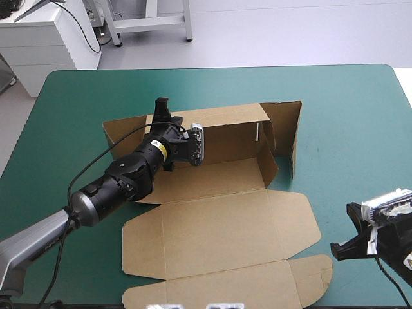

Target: Fold the box

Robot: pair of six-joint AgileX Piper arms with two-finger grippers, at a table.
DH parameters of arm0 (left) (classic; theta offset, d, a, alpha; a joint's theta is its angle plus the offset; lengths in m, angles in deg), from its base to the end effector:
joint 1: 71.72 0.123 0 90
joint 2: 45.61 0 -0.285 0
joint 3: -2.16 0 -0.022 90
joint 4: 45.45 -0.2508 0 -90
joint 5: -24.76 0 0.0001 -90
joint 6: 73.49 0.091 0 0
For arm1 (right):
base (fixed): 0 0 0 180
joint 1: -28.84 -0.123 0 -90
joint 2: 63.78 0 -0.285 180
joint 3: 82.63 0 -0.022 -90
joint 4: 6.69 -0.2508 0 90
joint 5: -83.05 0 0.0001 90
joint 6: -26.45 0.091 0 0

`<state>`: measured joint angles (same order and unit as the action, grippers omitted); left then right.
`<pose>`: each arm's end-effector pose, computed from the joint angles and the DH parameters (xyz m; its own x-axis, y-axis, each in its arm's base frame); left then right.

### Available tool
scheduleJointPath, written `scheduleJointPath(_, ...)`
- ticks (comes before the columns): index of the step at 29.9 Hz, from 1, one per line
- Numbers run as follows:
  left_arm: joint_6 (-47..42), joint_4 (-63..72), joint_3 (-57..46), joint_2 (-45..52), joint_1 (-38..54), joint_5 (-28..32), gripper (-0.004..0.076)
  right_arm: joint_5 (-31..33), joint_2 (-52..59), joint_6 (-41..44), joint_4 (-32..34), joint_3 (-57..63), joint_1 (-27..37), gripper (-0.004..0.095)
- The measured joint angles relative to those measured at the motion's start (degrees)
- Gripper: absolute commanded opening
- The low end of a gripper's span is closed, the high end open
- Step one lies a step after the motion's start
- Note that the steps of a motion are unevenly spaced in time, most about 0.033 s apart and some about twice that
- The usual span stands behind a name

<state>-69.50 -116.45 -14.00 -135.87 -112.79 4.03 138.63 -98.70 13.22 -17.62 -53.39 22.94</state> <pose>0.2664 -0.1916 0.3241 0.2884 0.9489 -0.1284 0.3963 0.0038 0.9181 0.0590 0.0204 0.3713 -0.4535 -0.1679 -0.8753 -0.2947 0.9551 -0.0305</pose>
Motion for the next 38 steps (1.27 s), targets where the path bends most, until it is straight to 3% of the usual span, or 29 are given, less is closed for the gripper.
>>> scheduleJointPath(8,-12.6,-12.9,-0.2,0.0,-0.7,1.8,-0.0008,-2.8,-8.4,1.2,0.0,-0.6,0.0,-0.0019)
scheduleJointPath(20,-22.7,-22.9,-5.7,2.4,-0.8,2.7,-0.0008,-9.6,-23.7,0.6,-0.1,-11.0,0.0,-0.0018)
scheduleJointPath(24,-28.4,-26.5,-7.6,3.9,-0.8,2.9,-0.0008,-8.3,-30.0,0.6,-0.5,-17.1,0.0,-0.0019)
scheduleJointPath(31,-30.1,-27.2,-7.9,4.1,-0.8,2.8,-0.0008,-6.7,-41.9,-0.2,-1.9,-29.1,0.0,-0.0019)
scheduleJointPath(38,-30.2,-27.3,-8.0,4.1,-0.8,2.8,-0.0008,0.0,-56.5,0.0,-2.4,-44.0,0.0,-0.0019)
